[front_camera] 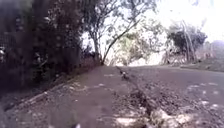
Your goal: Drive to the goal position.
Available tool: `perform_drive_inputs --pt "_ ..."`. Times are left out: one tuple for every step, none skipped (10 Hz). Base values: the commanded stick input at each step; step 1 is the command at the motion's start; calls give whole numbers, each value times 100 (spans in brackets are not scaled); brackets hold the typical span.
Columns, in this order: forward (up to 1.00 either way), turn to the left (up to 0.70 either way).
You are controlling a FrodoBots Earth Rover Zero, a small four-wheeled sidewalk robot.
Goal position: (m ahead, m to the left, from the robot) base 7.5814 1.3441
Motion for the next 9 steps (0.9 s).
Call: perform_drive_inputs --pt "69 0" --pt "69 0" --pt "69 0" --pt "69 0" --pt "69 0" --pt "69 0" --pt "69 0" --pt "69 0" --pt "69 0"
